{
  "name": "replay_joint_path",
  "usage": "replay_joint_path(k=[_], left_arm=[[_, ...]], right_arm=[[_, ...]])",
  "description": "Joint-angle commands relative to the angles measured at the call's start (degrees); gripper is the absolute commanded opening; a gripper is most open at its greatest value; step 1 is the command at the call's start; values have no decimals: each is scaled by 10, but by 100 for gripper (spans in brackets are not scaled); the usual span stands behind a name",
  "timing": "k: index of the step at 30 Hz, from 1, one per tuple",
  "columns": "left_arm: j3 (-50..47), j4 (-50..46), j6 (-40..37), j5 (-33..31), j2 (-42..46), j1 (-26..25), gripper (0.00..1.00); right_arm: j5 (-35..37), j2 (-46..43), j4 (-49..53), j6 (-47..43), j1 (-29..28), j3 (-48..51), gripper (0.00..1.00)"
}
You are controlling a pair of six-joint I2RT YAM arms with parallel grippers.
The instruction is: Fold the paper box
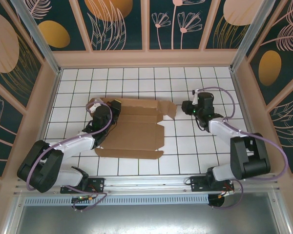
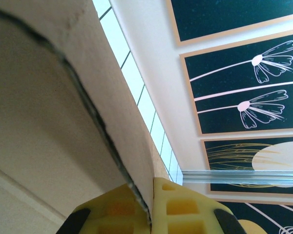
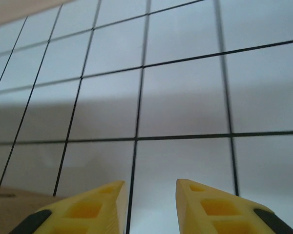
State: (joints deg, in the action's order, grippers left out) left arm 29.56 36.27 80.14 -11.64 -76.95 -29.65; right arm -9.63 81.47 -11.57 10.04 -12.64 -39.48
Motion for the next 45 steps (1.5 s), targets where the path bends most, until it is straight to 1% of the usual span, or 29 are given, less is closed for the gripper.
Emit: replay_joint_path(k=[1, 4, 7, 11, 14, 19, 23, 30, 36, 42, 45], left_arm=[[-7, -85, -15, -12, -4, -1, 0], [-5, -87, -14, -9, -4, -1, 0], [-2, -90, -13, -11, -4, -1, 0], [12, -97, -8, -12, -12, 0, 0], [38, -116, -4, -11, -25, 0, 0], [80, -134, -1, -7, -45, 0, 0], [104, -139, -3, -7, -57, 0, 0], [112, -134, -4, -3, -67, 1, 0], [109, -119, -10, 0, -63, 1, 0], [106, -109, -15, 6, -59, 1, 0], [99, -100, -18, 10, -51, 1, 0]], right_arm=[[-95, 26, -54, -127, -8, -20, 32], [-124, 60, -22, -195, -24, -42, 31], [-170, 67, -28, -212, -34, -37, 30], [-207, 45, -71, -202, -57, -8, 31], [-211, 35, -82, -200, -70, -2, 32], [-218, 33, -96, -189, -74, 4, 34], [-242, 34, -115, -189, -81, 16, 35], [-283, 25, -145, -181, -92, 27, 41], [-324, 38, -169, -138, -92, 29, 47], [-298, 73, -179, -121, -98, 26, 53], [-262, 86, -166, -128, -114, 18, 57]])
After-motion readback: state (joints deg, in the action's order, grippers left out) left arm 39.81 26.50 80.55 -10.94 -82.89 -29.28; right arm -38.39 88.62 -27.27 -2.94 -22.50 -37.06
